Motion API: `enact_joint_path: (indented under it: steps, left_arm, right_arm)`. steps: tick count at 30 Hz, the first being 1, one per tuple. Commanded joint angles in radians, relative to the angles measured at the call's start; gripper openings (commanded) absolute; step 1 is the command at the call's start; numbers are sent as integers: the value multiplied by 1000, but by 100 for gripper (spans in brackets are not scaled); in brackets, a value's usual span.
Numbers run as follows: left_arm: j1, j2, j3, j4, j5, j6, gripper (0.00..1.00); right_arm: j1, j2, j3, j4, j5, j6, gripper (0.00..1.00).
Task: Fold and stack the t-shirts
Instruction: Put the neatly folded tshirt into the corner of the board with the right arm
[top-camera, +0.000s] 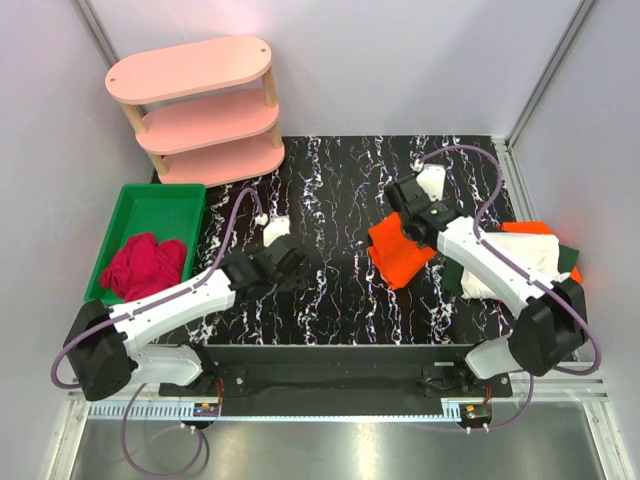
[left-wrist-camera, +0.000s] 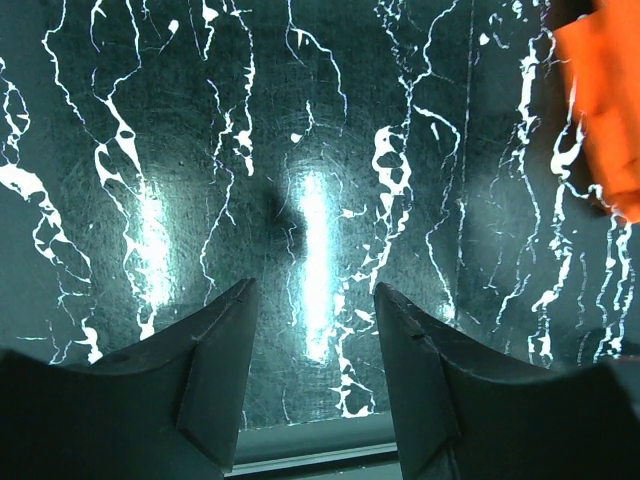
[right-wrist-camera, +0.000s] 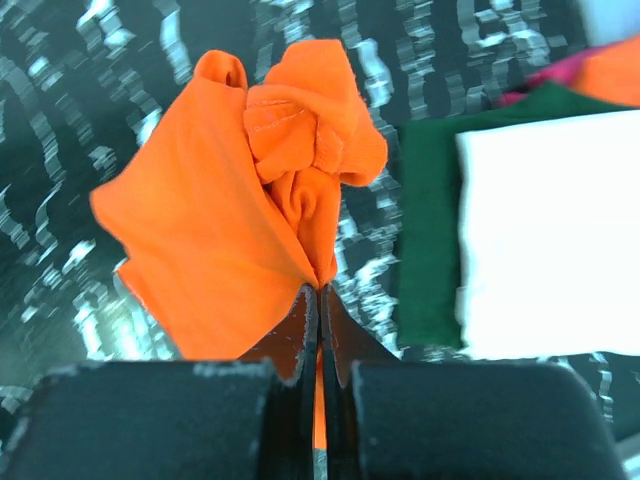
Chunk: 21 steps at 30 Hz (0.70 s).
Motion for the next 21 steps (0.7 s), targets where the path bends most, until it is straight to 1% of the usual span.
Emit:
enact_joint_path:
  steps: [1,11,15,21]
  left_arm:
    - [-4,34,39,19,7,34,55]
    - [-4,93,85,33,43,72,55]
    - [-4,93,80,36,49,80,55]
    - [-4,80,60,42,53,85,55]
  right_arm:
    - [-60,-104,36,-16,92,-37,0]
    - [-153,-176,68,-87,166,-52,0]
    - [-222,-197,65,-93,163,-63,0]
    - [-276,-187,56,-93,154,-73,0]
